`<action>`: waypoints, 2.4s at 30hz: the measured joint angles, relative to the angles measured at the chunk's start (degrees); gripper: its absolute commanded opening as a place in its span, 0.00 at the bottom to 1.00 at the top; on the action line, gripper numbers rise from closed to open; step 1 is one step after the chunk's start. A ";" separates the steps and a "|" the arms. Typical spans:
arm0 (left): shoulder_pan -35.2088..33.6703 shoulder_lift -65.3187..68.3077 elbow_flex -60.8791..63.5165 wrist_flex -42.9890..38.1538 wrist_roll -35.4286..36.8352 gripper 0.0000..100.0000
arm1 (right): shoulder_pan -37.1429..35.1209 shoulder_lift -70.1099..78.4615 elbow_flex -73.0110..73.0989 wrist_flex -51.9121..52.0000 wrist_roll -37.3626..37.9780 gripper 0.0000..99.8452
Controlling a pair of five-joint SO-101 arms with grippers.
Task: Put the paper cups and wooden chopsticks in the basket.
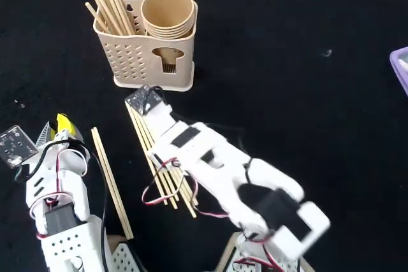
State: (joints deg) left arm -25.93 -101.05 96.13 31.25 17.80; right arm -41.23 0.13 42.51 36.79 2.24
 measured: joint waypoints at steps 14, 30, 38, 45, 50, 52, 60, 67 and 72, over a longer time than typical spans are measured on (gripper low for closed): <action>0.00 0.00 0.00 0.00 0.00 0.10 | 0.53 9.05 -12.22 10.73 3.08 0.01; 0.00 0.00 0.00 0.00 0.00 0.10 | 4.40 -17.85 -1.05 11.16 3.43 0.01; 0.00 0.00 0.00 0.00 0.00 0.10 | 1.23 -15.38 5.10 3.78 3.52 0.01; 0.00 0.00 0.00 0.00 0.00 0.10 | -1.41 -2.81 2.46 2.37 3.60 0.07; 0.00 0.00 0.00 0.00 0.00 0.10 | -1.49 2.20 -3.96 8.18 3.69 0.06; 0.00 0.00 0.00 0.00 0.00 0.10 | -1.49 2.20 -4.84 9.58 3.78 0.01; 0.00 0.00 0.00 0.00 0.00 0.10 | -1.41 0.88 -4.40 10.11 3.87 0.01; 0.00 0.00 0.00 0.00 0.00 0.10 | -1.41 -8.97 0.70 10.11 6.59 0.01; 0.00 0.00 0.00 0.00 0.00 0.10 | -1.41 -11.60 2.90 9.14 7.82 0.02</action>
State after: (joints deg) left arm -25.93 -101.05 96.13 31.25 17.80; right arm -42.64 -11.47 45.41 45.93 10.07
